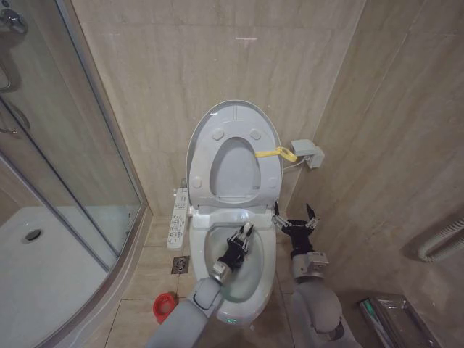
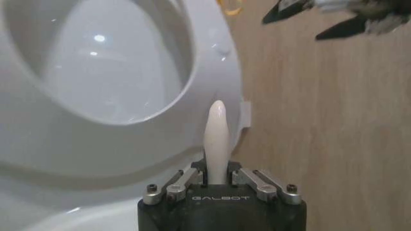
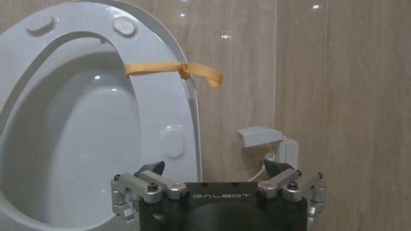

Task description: Open the toilet lid, clean the toilet bowl with a toilet brush, close the toilet lid, and flush.

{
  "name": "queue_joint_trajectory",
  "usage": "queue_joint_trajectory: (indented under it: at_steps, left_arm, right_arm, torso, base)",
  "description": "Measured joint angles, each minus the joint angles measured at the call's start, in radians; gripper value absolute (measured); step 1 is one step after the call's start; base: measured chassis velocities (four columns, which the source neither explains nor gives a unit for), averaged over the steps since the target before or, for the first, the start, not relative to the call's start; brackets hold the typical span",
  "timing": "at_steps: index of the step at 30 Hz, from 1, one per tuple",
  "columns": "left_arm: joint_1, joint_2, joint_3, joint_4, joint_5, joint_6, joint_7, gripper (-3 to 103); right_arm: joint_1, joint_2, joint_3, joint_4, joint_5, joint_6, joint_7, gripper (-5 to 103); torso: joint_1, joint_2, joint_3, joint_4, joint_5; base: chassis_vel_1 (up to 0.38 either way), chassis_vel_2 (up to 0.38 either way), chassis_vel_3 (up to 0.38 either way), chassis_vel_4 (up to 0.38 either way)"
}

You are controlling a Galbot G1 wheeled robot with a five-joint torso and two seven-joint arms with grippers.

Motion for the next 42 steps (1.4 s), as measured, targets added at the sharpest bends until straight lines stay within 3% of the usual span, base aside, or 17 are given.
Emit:
queue_joint_trajectory:
  at_steps: [7, 11, 14, 19, 25, 33, 42]
  left_arm:
    - [-0.017, -0.017, -0.003, 0.077, 0.018, -0.010, 0.000, 19]
    - [-0.019, -0.006, -0.013, 0.060, 0.016, -0.010, 0.000, 19]
    - [-0.003, 0.006, -0.011, 0.003, 0.014, 0.017, 0.000, 19]
    - [0.023, 0.010, -0.005, 0.052, 0.040, 0.006, 0.000, 19]
    - [0.005, 0.017, -0.004, -0.025, 0.003, 0.025, -0.001, 19]
    - [0.002, 0.049, -0.011, 0.027, 0.016, 0.054, -0.002, 19]
    - [-0.001, 0.015, -0.021, 0.053, -0.003, 0.008, 0.004, 19]
  right_arm:
    - [0.000, 0.000, 0.000, 0.000, 0.000, 0.000, 0.000, 100]
    - [0.000, 0.000, 0.000, 0.000, 0.000, 0.000, 0.000, 100]
    - [0.000, 0.000, 0.000, 0.000, 0.000, 0.000, 0.000, 100]
    - [0.000, 0.000, 0.000, 0.000, 0.000, 0.000, 0.000, 100]
    - [0.000, 0.000, 0.000, 0.000, 0.000, 0.000, 0.000, 100]
    - [0.000, 0.000, 0.000, 0.000, 0.000, 0.000, 0.000, 100]
    - [0.000, 0.000, 0.000, 0.000, 0.000, 0.000, 0.000, 100]
  torso:
    - [0.000, 0.000, 0.000, 0.0002, 0.0000]
    - [0.000, 0.000, 0.000, 0.0008, 0.0000]
    - [0.000, 0.000, 0.000, -0.0002, -0.0002]
    - [0.000, 0.000, 0.000, 0.0009, 0.0001]
    - [0.000, 0.000, 0.000, -0.0004, -0.0002]
    - [0.000, 0.000, 0.000, 0.0008, 0.0000]
    - [0.000, 0.000, 0.000, -0.0002, 0.0000]
  base:
    - [0.000, 0.000, 0.000, 0.000]
    - [0.000, 0.000, 0.000, 0.000]
    - [0.000, 0.000, 0.000, 0.000]
    - [0.000, 0.000, 0.000, 0.000]
    - [0.000, 0.000, 0.000, 0.000]
    - [0.000, 0.000, 0.000, 0.000]
    - [0.000, 0.000, 0.000, 0.000]
